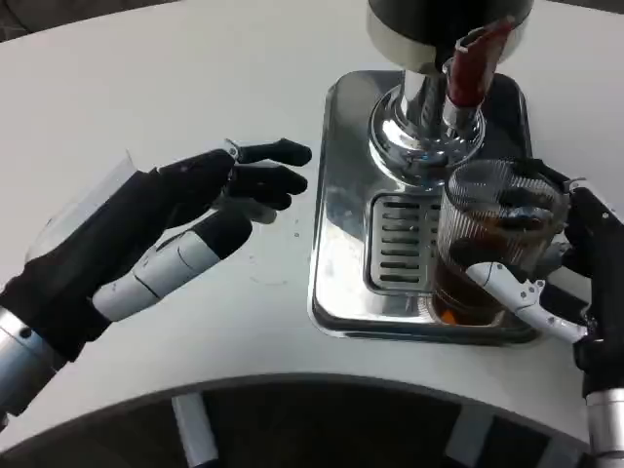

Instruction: Grasp the cup under the faucet to collect the drink, then remove the cup.

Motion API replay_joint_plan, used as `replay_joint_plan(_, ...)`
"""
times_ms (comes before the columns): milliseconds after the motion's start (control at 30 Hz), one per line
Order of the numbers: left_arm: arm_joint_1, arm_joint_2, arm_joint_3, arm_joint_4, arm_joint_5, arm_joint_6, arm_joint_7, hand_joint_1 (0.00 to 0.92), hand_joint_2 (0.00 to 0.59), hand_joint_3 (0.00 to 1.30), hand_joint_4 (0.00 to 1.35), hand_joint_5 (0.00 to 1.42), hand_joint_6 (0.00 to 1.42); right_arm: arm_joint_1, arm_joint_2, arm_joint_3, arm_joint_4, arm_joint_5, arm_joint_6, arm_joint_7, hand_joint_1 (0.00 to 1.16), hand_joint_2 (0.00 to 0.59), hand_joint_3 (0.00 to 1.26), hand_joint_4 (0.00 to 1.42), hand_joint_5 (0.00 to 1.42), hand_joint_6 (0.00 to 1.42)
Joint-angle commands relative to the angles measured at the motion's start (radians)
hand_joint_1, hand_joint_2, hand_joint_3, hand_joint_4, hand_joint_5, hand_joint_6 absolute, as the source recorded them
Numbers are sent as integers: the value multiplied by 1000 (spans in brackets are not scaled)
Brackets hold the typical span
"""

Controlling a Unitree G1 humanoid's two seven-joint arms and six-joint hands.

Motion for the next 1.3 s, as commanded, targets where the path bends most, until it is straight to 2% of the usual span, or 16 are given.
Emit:
replay_joint_plan(33, 22, 3, -7, 13, 17, -20, 12, 0, 114, 304, 333, 354, 392, 12, 5, -4, -33, 6, -21, -13, 789, 207, 676, 845, 1038, 1120)
replay_joint_plan(467, 60, 7, -16, 19, 103, -45, 46, 0, 121, 295, 325, 329, 361, 50, 7, -18, -86, 1, -34, -25, 823, 184, 709, 888, 1104, 1202)
replay_joint_plan(767, 58, 5, -27, 31, 120, -55, 61, 0, 121, 289, 319, 324, 349, 128, 11, -25, -169, 7, -33, -17, 835, 180, 733, 900, 1140, 1230)
replay_joint_plan(1033, 44, 10, -20, 48, 122, -64, 70, 0, 122, 287, 318, 317, 346, 184, 5, -29, -226, 23, -30, 7, 889, 152, 733, 889, 1117, 1254)
replay_joint_plan(1133, 46, 12, -22, 47, 127, -64, 73, 0, 122, 286, 317, 317, 345, 204, 8, -30, -249, 27, -31, 14, 933, 124, 733, 872, 1104, 1256)
replay_joint_plan(1300, 54, 25, -34, 30, 176, -61, 81, 0, 122, 276, 287, 286, 310, 246, 13, -28, -290, 33, -37, 23, 951, 121, 733, 879, 1104, 1272)
